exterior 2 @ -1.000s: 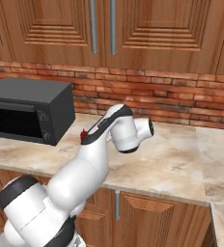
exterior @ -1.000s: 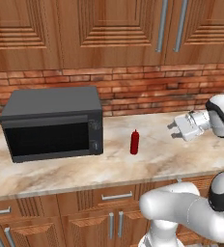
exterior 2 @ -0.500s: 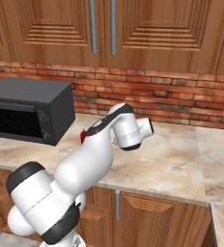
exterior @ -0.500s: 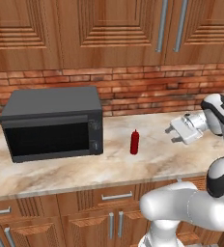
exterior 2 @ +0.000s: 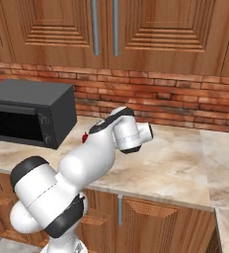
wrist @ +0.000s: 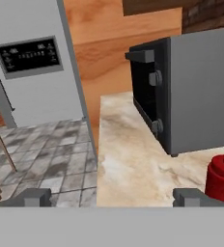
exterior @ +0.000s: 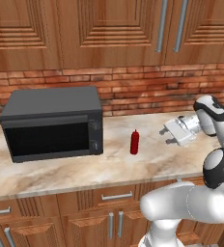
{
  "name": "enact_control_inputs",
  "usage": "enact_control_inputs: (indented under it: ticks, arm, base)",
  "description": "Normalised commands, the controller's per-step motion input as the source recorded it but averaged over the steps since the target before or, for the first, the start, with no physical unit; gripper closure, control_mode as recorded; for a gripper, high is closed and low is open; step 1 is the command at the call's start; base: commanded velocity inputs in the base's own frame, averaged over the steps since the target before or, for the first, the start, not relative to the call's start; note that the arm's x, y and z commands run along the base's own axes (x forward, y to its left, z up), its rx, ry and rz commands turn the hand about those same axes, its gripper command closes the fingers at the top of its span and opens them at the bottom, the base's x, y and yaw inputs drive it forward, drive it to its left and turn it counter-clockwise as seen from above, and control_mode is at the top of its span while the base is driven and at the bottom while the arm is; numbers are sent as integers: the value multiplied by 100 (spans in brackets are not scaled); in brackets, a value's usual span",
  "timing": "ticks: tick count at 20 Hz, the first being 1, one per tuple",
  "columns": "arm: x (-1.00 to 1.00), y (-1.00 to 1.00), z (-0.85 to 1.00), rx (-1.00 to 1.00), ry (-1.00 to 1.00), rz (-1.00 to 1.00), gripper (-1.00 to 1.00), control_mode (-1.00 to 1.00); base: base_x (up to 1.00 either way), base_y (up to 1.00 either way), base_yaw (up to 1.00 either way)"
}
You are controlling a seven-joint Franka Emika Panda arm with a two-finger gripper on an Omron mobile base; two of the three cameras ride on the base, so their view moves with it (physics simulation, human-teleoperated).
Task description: Place the ketchup and mustard from the counter to the top shelf of the fridge. If the existing items in the fridge are on the top shelf, move them to other shelves.
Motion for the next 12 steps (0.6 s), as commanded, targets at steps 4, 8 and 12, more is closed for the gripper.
enact_control_inputs:
  ticks: [4,8,12]
  arm:
    - [21,16,-11,0,-3,-7,-100,-100]
    - [22,13,-8,0,-3,-12,-100,-100]
    - [11,5,-11,7,-1,-16,-100,-100]
  base:
    - [0,0,0]
    - [0,0,0]
    - [0,0,0]
